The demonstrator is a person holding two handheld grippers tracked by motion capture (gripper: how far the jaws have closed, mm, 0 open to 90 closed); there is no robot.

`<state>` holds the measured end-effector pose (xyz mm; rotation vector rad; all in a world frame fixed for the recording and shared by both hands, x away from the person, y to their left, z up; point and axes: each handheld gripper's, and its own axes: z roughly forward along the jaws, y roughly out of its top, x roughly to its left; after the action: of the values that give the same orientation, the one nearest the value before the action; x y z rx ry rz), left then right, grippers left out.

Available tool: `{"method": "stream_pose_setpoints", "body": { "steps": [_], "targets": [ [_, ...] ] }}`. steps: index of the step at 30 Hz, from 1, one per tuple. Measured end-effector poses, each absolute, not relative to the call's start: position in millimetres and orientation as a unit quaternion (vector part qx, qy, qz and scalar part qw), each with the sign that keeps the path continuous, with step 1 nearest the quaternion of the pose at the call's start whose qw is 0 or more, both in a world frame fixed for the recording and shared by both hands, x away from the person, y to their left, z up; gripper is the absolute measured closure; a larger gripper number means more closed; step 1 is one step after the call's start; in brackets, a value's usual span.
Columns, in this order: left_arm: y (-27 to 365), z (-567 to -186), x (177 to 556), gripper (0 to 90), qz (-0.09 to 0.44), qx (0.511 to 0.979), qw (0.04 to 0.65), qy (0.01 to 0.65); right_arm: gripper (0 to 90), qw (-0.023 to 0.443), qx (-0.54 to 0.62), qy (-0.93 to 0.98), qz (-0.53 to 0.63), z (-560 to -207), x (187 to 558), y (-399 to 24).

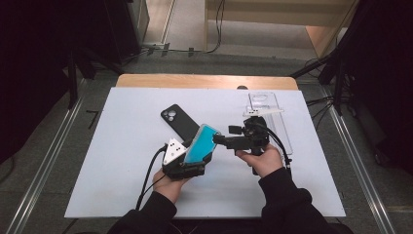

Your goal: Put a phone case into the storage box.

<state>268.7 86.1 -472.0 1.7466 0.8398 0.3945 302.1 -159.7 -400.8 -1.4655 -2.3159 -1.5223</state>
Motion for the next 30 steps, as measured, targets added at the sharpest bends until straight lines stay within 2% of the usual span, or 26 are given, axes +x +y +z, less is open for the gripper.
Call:
{"method": "stream_pose_setpoints", "body": {
  "steps": [9, 13, 17, 19, 21, 24, 30],
  "targets": [
    [86, -473, 266, 17.3, 0.176, 0.725, 0.561, 0.358, 18.4, 0.018, -0.472, -0.735, -0.487, -404, 310, -148],
    [85, -472, 264, 17.3, 0.180, 0.723, 0.564, 0.357, 23.1, 0.032, -0.476, -0.731, -0.488, -408, 314, -143],
    [84, -472, 264, 17.3, 0.178, 0.723, 0.562, 0.359, 38.4, 0.090, -0.488, -0.719, -0.486, -412, 320, -144],
    [84, -472, 264, 17.3, 0.176, 0.724, 0.561, 0.360, 49.6, 0.097, -0.497, -0.716, -0.480, -413, 321, -144],
    [84, -471, 263, 17.3, 0.174, 0.726, 0.559, 0.362, 56.6, 0.105, -0.502, -0.715, -0.475, -414, 322, -144],
    [83, -472, 262, 17.3, 0.177, 0.727, 0.558, 0.358, 74.2, 0.126, -0.516, -0.704, -0.471, -415, 324, -148],
    [81, -470, 260, 17.3, 0.188, 0.728, 0.558, 0.350, 76.2, 0.142, -0.518, -0.695, -0.479, -414, 322, -152]
  ]
}}
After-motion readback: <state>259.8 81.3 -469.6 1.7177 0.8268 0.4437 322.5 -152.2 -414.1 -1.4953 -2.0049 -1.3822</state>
